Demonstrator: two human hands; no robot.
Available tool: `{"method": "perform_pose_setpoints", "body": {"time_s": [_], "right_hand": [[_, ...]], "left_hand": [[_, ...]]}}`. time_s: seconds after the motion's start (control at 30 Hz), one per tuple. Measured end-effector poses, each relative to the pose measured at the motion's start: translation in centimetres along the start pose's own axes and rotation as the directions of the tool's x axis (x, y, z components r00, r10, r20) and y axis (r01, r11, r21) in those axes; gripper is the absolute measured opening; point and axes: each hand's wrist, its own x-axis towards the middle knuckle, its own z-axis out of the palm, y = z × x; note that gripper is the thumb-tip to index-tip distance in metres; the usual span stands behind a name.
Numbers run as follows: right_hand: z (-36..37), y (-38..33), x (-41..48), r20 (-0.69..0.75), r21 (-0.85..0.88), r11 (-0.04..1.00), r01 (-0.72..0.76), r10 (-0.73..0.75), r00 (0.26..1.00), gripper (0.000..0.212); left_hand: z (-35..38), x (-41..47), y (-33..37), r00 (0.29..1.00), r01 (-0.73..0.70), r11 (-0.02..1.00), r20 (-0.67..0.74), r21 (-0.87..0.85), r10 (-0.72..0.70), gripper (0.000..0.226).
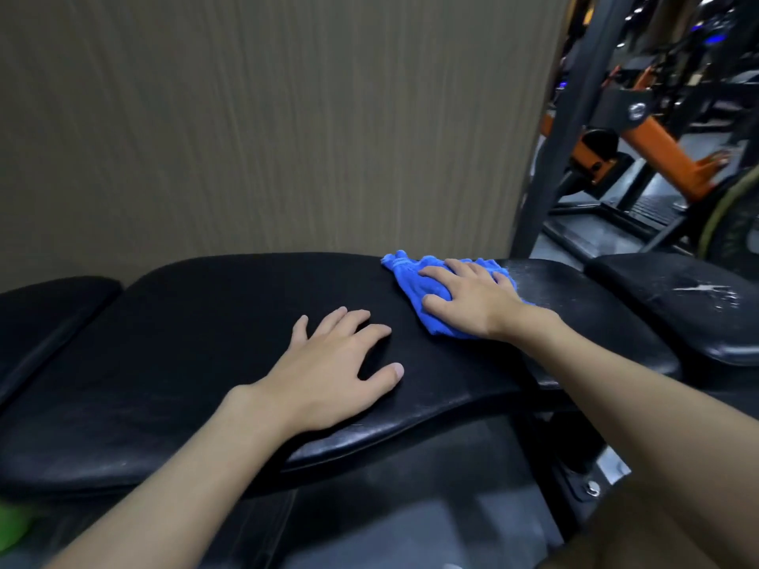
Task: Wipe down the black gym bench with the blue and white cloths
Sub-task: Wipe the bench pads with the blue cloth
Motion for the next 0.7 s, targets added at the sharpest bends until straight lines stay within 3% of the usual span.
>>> {"method": "perform_pose_setpoints", "body": {"time_s": [0.13, 0.4, 0.7], "right_hand": [[-1.5, 4.7, -1.8, -0.01, 0.007, 0.995, -0.098, 0.098, 0.995, 0.06], [-3.7, 10.6, -5.2, -0.007, -0.012, 0.94, -0.341, 0.341, 0.94, 0.062], [-3.2, 7.9, -7.5, -0.038, -0.07, 0.89, -0.451, 0.45, 0.892, 0.058]], "left_hand": [[0.7, 1.6, 2.9, 0.999, -0.05, 0.999, -0.003, 0.007, 0.05, 0.064], [1.1, 1.7, 3.0, 0.998, -0.059, 0.998, -0.029, 0.019, 0.059, 0.085], [0.6, -0.3, 1.0, 0.992, -0.118, 0.993, -0.053, -0.008, 0.117, 0.081]]}}
